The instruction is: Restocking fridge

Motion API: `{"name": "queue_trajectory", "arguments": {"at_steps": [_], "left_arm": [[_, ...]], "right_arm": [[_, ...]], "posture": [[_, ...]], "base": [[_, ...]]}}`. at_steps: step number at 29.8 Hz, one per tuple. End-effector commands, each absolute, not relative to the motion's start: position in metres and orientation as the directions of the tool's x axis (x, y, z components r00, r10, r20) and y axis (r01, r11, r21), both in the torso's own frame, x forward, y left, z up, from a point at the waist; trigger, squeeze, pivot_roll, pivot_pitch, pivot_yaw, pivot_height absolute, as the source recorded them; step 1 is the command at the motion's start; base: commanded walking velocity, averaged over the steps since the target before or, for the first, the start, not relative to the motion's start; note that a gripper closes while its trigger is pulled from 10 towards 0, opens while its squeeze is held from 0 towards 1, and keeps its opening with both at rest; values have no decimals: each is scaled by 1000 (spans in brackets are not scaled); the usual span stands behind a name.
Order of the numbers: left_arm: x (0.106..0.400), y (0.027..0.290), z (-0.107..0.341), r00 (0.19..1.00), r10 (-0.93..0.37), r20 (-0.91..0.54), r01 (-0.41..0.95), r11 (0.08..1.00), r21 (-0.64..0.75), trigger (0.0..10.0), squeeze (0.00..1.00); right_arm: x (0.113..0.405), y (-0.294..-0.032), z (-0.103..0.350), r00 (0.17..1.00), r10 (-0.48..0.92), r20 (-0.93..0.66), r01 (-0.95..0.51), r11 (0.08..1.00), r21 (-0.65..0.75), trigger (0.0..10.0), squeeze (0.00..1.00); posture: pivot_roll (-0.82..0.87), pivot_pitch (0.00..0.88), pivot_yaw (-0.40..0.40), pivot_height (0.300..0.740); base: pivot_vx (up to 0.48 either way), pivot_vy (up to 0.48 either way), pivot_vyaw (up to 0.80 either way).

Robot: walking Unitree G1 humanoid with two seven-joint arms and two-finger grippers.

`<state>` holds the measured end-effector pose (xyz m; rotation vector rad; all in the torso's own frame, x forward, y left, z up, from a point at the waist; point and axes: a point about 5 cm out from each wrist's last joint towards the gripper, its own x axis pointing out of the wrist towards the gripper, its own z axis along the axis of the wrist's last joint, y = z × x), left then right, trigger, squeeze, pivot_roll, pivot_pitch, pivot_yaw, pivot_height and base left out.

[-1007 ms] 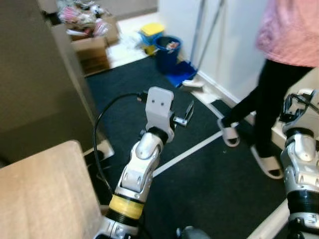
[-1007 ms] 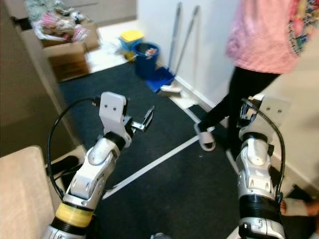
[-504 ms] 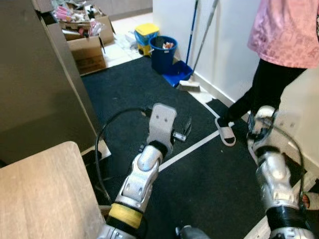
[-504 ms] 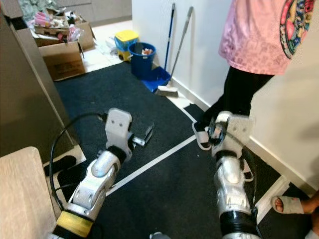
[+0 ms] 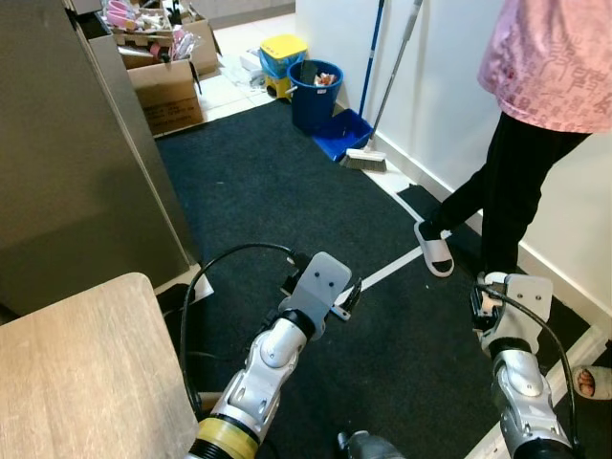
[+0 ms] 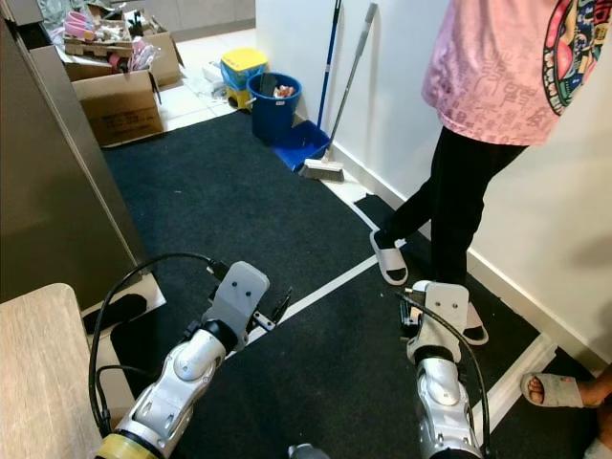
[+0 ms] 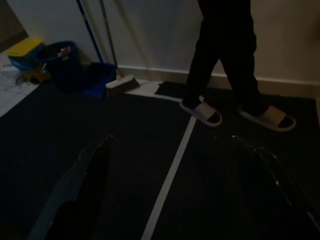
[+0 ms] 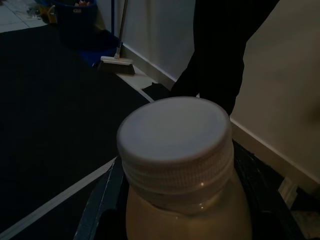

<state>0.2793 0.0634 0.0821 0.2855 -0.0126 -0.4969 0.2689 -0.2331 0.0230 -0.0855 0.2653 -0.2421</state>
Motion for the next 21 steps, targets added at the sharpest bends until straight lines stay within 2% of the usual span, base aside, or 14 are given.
{"name": "queue_trajectory", "arguments": {"at_steps": [1,6,21], "left_arm": [[278,64,77,877,-474,-76,474,830,296,10000,0],[279,63,77,878,-473,-64,469,830,302,10000,0],[282,62,78,880,-473,-43,463,834,300,10000,0]], "right_arm": [[273,-239,32,945,-262,-198,241,963,-124,10000,0],[278,-238,35,951,-256,-174,237,963,-125,10000,0],[280,-236,36,955,-249,-159,231,965,-127,10000,0]], "posture": [[-46,89,-52,740],[-47,88,-50,740],[-48,87,-49,740]], "base": [[0,0,0],[0,-97,0],[16,-349,0]]}}
